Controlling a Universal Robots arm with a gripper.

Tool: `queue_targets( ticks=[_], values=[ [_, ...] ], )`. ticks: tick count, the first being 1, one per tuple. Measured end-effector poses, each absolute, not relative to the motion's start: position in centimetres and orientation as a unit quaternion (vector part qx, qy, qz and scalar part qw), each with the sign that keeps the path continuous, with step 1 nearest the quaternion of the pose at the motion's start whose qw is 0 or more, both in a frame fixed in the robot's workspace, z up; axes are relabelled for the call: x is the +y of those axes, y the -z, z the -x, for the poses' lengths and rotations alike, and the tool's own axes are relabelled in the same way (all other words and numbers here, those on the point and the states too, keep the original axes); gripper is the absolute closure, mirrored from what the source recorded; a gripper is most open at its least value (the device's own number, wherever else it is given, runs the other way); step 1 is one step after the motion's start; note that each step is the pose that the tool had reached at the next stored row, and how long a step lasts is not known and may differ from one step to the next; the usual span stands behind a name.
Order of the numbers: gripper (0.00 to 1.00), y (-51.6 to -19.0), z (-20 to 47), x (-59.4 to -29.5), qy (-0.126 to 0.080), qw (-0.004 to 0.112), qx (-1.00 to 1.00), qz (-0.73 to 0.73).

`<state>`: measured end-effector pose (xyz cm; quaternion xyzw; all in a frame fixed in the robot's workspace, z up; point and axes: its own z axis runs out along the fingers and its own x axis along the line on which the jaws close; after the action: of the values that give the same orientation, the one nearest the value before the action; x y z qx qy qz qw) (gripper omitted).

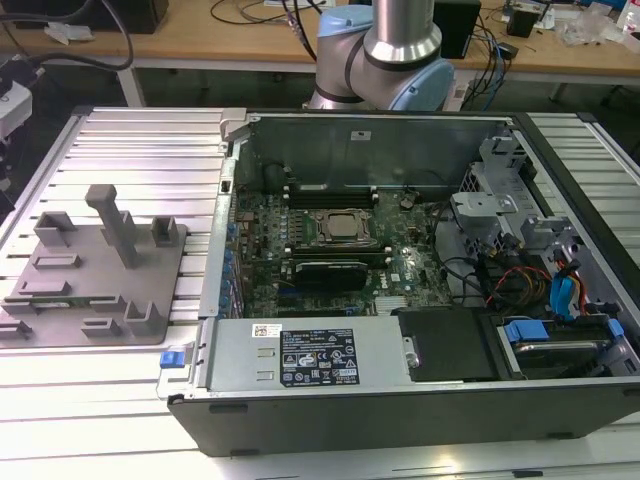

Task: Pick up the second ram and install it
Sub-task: 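Pick up the second ram and move it above second insertion slot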

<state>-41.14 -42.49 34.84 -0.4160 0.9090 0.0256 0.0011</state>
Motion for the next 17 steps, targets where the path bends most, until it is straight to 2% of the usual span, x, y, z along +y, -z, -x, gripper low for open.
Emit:
queue_targets(
  ticks=[17],
  values=[
    [0.92,-34.63,41.14,-42.49,-0.025,-0.006,0.753,0.658]
  ],
)
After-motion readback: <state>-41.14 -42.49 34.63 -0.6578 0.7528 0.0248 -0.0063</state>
